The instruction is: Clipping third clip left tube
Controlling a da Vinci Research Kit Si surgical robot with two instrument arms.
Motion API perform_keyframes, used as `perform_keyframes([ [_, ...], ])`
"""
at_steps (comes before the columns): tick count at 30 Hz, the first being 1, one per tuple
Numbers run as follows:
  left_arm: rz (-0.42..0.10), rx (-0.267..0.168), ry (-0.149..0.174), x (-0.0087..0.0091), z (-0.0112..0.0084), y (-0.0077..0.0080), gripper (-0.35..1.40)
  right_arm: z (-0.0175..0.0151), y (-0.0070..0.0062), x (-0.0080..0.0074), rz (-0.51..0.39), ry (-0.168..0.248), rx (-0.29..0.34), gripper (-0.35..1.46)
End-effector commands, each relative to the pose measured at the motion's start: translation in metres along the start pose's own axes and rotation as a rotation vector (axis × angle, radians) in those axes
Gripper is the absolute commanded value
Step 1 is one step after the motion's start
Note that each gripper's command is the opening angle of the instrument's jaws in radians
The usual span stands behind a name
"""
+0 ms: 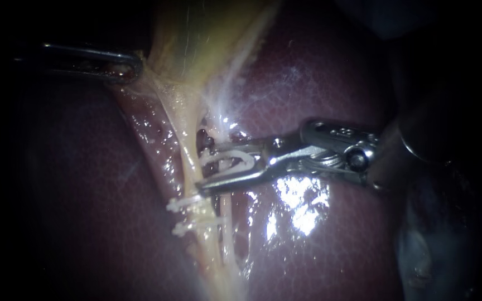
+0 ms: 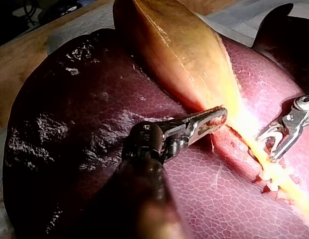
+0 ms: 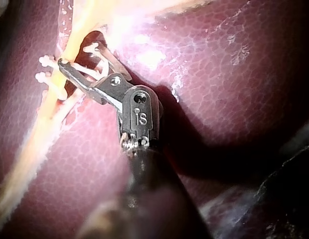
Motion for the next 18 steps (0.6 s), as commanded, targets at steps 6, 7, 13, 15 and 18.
perform_keyframes([
  [6,0.000,0.002,0.000,0.0000,0.0001,0.0000,-0.35,0.0011,-0.0001,0.0005,0.020,0.039,0.057,0.48],
  [7,0.000,0.002,0.000,0.0000,0.0001,0.0000,-0.35,0.0013,-0.0002,0.0006,0.024,0.044,0.066,0.48],
  [13,0.000,0.003,0.000,0.0000,0.0003,0.0000,-0.35,0.0025,-0.0007,0.0011,0.050,0.088,0.137,0.48],
  [15,0.000,0.003,0.000,0.0000,0.0004,0.0000,-0.35,0.0029,-0.0010,0.0013,0.059,0.095,0.155,0.48],
  [18,0.000,0.003,0.000,0.0000,0.0004,0.0000,-0.35,0.0037,-0.0015,0.0018,0.063,0.108,0.176,0.48],
])
